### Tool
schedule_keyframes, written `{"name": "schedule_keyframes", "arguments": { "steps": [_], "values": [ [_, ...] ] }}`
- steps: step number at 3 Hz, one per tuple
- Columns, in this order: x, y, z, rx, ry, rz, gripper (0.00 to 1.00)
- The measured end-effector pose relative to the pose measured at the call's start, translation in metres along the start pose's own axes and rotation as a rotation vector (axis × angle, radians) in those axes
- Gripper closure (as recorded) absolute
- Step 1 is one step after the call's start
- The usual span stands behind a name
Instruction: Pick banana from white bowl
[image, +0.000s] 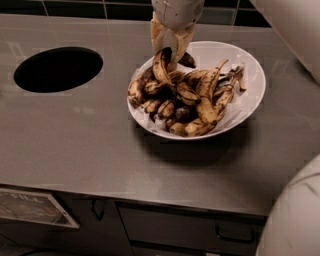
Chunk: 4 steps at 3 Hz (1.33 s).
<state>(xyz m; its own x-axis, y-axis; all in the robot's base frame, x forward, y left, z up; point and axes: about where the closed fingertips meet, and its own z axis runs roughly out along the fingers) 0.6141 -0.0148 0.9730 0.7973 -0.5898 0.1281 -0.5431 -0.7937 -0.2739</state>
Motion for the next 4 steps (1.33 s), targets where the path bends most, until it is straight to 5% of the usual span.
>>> {"name": "schedule_keyframes", "arguments": {
  "steps": [4],
  "values": [
    [-0.004, 0.020, -0.053, 0.021, 0.110, 0.072, 1.00]
  ]
}}
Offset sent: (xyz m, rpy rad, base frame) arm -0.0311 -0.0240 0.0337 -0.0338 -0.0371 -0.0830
